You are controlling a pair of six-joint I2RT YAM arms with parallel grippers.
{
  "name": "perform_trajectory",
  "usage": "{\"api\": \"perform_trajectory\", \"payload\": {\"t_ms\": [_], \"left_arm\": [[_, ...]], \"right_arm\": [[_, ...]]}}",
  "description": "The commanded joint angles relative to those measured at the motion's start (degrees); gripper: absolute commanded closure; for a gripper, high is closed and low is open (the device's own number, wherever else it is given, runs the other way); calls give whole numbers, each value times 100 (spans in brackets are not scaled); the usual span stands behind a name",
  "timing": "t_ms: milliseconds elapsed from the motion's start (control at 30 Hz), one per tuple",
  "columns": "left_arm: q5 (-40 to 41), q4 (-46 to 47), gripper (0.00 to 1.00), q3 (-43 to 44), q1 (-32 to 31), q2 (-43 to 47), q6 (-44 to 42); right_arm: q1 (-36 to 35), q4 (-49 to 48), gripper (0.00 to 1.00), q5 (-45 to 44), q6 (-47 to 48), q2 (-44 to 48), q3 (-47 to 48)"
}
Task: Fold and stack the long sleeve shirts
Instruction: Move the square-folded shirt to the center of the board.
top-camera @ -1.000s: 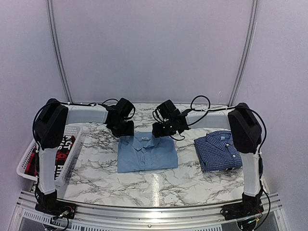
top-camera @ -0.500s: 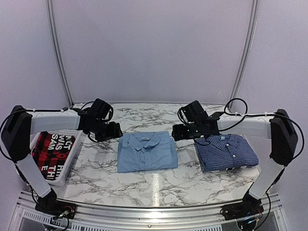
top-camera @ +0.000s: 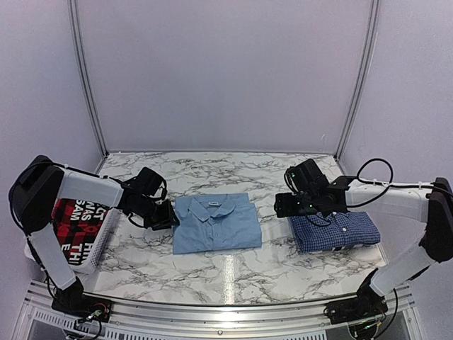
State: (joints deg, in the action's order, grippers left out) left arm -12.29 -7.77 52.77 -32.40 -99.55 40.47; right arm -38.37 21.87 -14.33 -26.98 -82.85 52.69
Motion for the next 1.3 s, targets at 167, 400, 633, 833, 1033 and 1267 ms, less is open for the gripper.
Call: {"api": "perform_trajectory", "payload": {"t_ms": [167,400,633,833,1033,1267], "left_arm": [[232,-104,100,472,-71,-525,-113],[1074,-997,100,831,545,-357,-779],[1181,-1585,100,937,1215,-215,-1777],[1025,-1644,49,1240,1258,-125,-1860],[1336,-1974,1,1723,1202,327,-1854],[1251,-2058,1,1956,794,814,-1656]], "right_arm": [[93,264,19,-265,-89,302,-48],[100,557,18,-560,-109,287,-63],[107,644,17,-872,-203,365,-238],[90,758,17,-1035,-177,331,-214],[90,1068,18,-1275,-478,473,-207],[251,1142,19,-1458,-958,1473,-746]]}}
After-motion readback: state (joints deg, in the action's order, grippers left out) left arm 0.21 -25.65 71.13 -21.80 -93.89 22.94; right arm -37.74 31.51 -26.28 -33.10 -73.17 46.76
